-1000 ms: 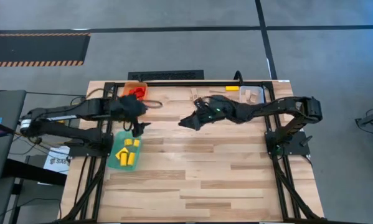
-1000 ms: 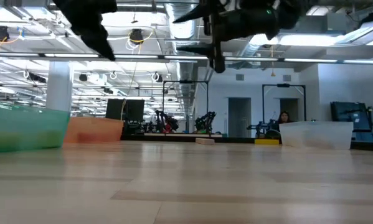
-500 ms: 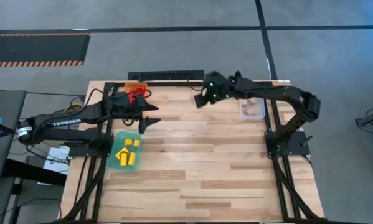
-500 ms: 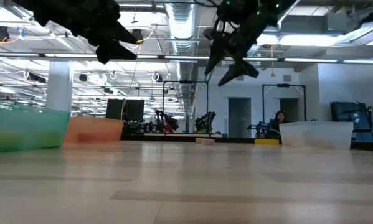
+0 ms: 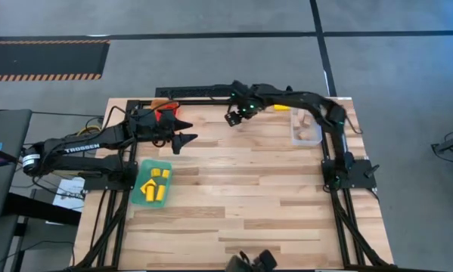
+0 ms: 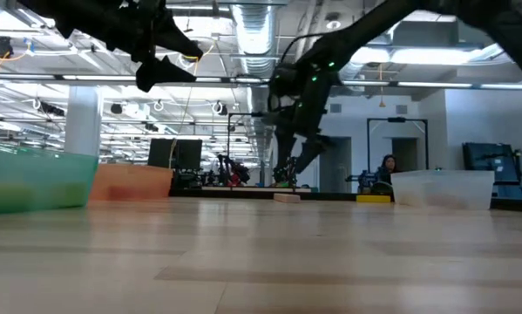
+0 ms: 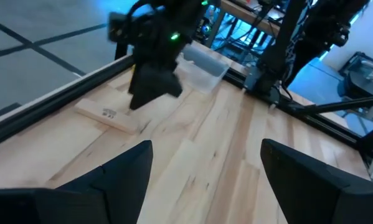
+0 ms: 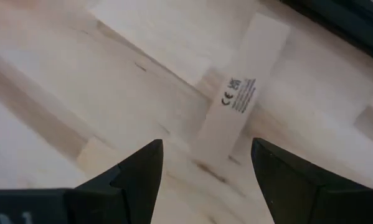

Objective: Sort & place blocks by color
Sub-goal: Put the brown wooden block into the white bin

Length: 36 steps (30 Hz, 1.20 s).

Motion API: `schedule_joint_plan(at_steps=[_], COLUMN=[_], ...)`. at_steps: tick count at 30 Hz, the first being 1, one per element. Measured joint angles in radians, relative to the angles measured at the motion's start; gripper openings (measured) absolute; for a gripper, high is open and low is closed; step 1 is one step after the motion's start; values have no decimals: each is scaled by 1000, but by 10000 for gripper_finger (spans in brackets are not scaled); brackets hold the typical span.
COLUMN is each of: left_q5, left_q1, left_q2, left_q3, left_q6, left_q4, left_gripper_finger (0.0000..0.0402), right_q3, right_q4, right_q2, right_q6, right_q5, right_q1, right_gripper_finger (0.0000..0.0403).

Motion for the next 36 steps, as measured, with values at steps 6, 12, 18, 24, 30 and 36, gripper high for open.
schedule_joint_plan(at_steps=[6,12,18,24,30,36], left_q5=[1,16,19,37,37,37], left_q1=[0,0,0,0,-1,-1], left_q2=[0,0,0,0,0,0], left_q3=[0,0,0,0,0,0], left_q6=[-31,-32,-31,-16,17,38], left_q4=[-5,-10,-31,-33,-33,-33], left_gripper_finger=[286,286,286,286,286,286], right_q3=[228,359,389,387,387,388], right_q4=[-195,-299,-302,-303,-298,-264], right_q2=[187,303,306,307,295,261], right_q6=[-55,-75,-24,-26,-39,-48], right_q5=[1,-29,-38,-21,-29,-46], right_q1=[-23,-27,-21,-15,-4,-2], right_gripper_finger=[265,265,265,265,265,265])
